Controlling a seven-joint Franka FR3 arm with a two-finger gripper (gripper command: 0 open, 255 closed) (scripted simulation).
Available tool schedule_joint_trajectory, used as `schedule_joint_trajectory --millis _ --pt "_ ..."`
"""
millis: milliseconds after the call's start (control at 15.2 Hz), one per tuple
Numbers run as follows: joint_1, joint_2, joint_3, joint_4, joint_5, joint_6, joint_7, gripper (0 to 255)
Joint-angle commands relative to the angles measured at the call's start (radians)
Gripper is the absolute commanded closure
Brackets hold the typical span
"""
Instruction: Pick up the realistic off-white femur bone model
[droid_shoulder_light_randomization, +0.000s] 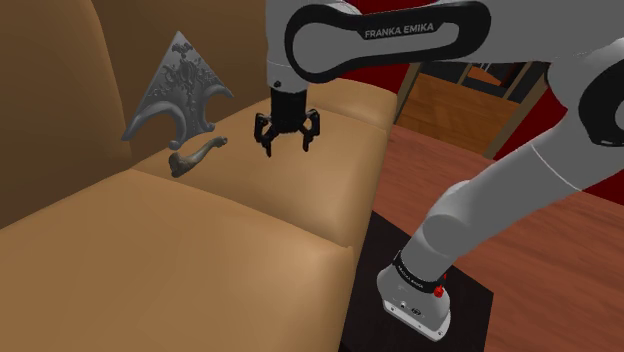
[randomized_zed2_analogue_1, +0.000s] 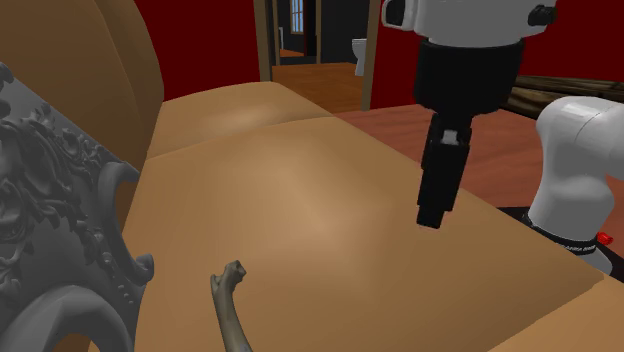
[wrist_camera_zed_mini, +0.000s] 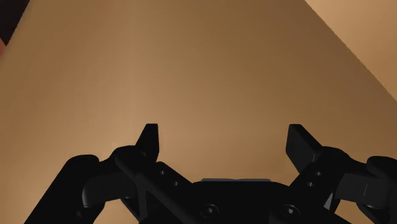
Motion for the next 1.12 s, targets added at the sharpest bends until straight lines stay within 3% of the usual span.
schedule_joint_trajectory --millis 0,462,1056 --pt "-0.013 0.082 0.044 0.063 -0.022 0.019 0.113 0" --pt "-0.013 0.400 0.129 0.313 -0.184 0.045 0.481 0" --pt "0.138 0.818 0.067 0.777 -0.398 -0.056 0.839 0"
